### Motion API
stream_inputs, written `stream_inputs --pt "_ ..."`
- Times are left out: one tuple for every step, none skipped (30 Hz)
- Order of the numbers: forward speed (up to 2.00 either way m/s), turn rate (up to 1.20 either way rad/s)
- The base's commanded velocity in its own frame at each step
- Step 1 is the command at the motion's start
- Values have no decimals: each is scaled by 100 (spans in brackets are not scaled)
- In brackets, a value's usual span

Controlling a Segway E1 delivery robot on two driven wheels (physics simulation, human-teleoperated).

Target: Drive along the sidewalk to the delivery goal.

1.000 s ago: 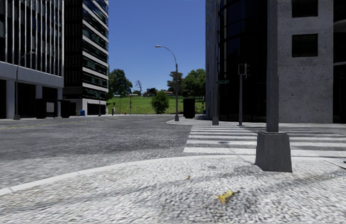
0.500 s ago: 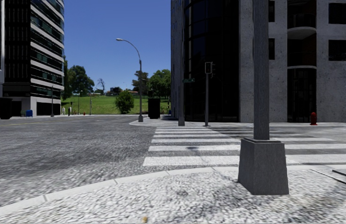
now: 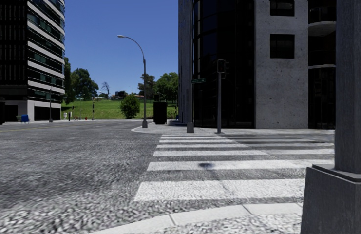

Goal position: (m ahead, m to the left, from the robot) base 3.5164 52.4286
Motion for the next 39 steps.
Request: stream_inputs --pt "177 0" --pt "177 0" --pt "200 0" --pt "200 0" --pt "200 0" --pt "200 0" --pt "200 0" --pt "200 0" --pt "200 0" --pt "200 0" --pt "200 0" --pt "200 0" --pt "192 0" --pt "192 0" --pt "189 0" --pt "184 0" --pt "179 0" --pt "167 0" --pt "167 0" --pt "160 0" --pt "157 0" --pt "156 0" --pt "155 0" --pt "155 0" --pt "155 0" --pt "155 0" --pt "155 0" --pt "155 0" --pt "155 0" --pt "155 0" --pt "155 0" --pt "155 0" --pt "155 0" --pt "155 0" --pt "155 0" --pt "155 0" --pt "155 0" --pt "155 0" --pt "155 0"
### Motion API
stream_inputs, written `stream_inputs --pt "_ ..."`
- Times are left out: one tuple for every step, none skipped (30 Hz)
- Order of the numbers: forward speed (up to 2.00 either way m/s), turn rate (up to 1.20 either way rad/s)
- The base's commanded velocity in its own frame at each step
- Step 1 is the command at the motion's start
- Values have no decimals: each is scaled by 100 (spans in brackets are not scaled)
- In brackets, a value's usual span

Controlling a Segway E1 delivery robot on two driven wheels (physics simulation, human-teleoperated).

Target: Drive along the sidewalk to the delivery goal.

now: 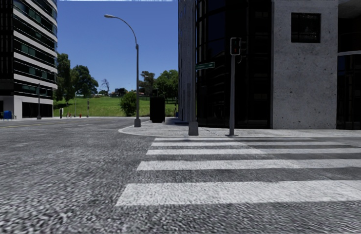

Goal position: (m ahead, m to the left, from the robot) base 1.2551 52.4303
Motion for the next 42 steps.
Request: stream_inputs --pt "155 0" --pt "155 1" --pt "155 5" --pt "155 8" --pt "155 9" --pt "155 9" --pt "155 10" --pt "157 10" --pt "200 10" --pt "200 10" --pt "200 10" --pt "200 10" --pt "200 10" --pt "200 10" --pt "200 11" --pt "200 11" --pt "200 18" --pt "200 21" --pt "200 23" --pt "200 23" --pt "200 27" --pt "200 27" --pt "200 27" --pt "200 20" --pt "200 15" --pt "200 15" --pt "200 14" --pt "200 14" --pt "200 13" --pt "200 13" --pt "200 13" --pt "200 2" --pt "200 0" --pt "200 0" --pt "200 0" --pt "200 0" --pt "200 0" --pt "200 0" --pt "200 0" --pt "200 0" --pt "200 0" --pt "200 0"
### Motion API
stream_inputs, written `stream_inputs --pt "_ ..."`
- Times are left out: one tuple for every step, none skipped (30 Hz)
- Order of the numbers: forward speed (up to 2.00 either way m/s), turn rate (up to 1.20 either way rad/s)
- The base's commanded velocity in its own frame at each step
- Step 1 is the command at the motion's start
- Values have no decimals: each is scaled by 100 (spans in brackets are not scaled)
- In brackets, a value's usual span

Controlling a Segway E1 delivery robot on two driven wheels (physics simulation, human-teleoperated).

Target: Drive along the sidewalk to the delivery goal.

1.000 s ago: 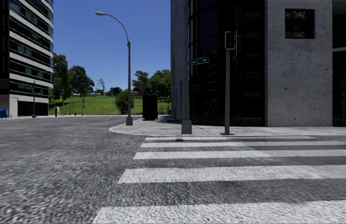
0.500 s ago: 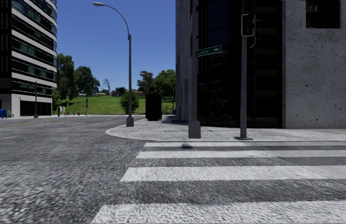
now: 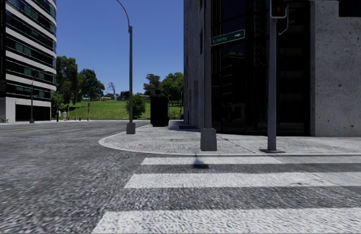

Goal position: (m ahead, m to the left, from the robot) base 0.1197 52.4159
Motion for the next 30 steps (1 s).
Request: stream_inputs --pt "200 0" --pt "200 5" --pt "200 9" --pt "200 9" --pt "200 12" --pt "200 16" --pt "200 17" --pt "200 17" --pt "200 17" --pt "200 17" --pt "200 13" --pt "200 11" --pt "200 10" --pt "200 10" --pt "200 0" --pt "200 0" --pt "200 0" --pt "200 0" --pt "200 0" --pt "200 0" --pt "200 0" --pt "200 0" --pt "200 0" --pt "200 0" --pt "200 0" --pt "200 0" --pt "200 0" --pt "200 0" --pt "200 0" --pt "200 0"
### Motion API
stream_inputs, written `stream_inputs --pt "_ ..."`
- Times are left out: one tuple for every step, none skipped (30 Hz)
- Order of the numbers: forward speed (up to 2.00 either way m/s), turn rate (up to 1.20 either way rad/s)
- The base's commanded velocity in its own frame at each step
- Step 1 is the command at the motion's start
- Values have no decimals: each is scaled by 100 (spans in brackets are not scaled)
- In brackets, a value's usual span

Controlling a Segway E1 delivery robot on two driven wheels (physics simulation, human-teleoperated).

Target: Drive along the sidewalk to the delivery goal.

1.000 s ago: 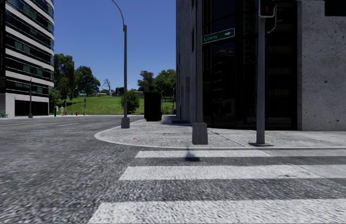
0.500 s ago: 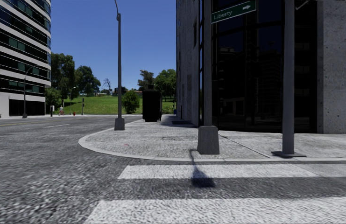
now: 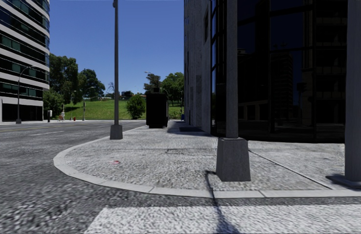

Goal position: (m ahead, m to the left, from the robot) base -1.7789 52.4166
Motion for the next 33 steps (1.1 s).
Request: stream_inputs --pt "200 0" --pt "200 0" --pt "200 0" --pt "200 0" --pt "200 0" --pt "200 0" --pt "200 0" --pt "200 0" --pt "200 0" --pt "200 0" --pt "200 0" --pt "200 0" --pt "200 0" --pt "200 0" --pt "200 0" --pt "200 0" --pt "195 0" --pt "188 0" --pt "171 0" --pt "171 0" --pt "163 0" --pt "161 0" --pt "160 0" --pt "160 0" --pt "160 0" --pt "160 0" --pt "160 0" --pt "160 0" --pt "160 0" --pt "160 0" --pt "160 0" --pt "160 0" --pt "160 0"
